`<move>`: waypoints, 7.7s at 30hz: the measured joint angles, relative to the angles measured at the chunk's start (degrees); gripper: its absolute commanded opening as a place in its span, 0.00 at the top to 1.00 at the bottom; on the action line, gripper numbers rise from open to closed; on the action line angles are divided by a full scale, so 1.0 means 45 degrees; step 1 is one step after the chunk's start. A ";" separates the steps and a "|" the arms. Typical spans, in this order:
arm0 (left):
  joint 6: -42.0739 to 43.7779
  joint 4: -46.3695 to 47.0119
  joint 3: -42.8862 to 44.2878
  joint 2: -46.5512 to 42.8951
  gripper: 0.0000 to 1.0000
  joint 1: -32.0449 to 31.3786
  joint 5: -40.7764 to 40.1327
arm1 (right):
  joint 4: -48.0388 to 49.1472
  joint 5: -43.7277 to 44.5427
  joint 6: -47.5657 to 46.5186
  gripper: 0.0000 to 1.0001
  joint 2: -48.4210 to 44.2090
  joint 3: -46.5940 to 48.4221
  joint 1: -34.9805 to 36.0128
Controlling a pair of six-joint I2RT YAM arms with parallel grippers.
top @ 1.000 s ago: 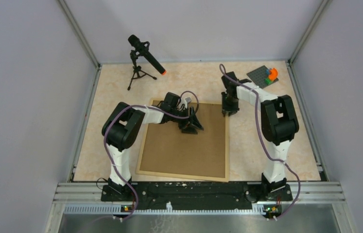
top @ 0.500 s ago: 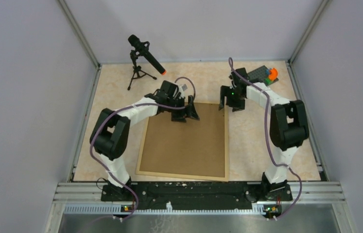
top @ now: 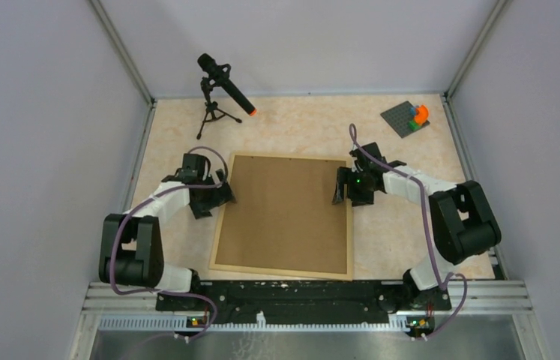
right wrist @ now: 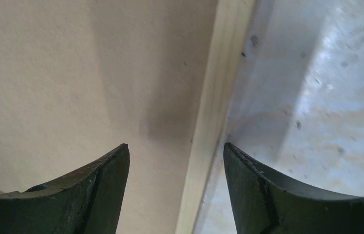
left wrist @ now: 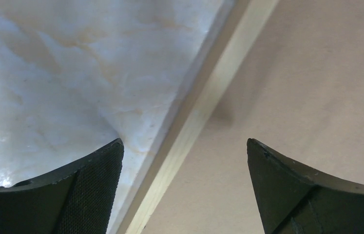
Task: Put the photo into the frame
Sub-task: Adjust the photo frame at the center of the board, then install the photo frame at the center of the board.
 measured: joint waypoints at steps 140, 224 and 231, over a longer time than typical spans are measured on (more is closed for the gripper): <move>-0.1569 0.4415 0.4940 0.6513 0.13 -0.6008 0.8043 | -0.1962 0.4158 0.0554 0.65 0.4498 0.5838 0.0432; 0.0928 0.2385 0.2414 0.1719 0.12 -0.3371 0.7766 | -0.0777 -0.0175 -0.0505 0.65 0.3332 0.3614 0.1423; 0.0102 0.3322 0.0797 0.2773 0.13 -0.3371 0.8199 | -0.0850 -0.1146 -0.0219 0.68 0.4687 0.5275 0.0141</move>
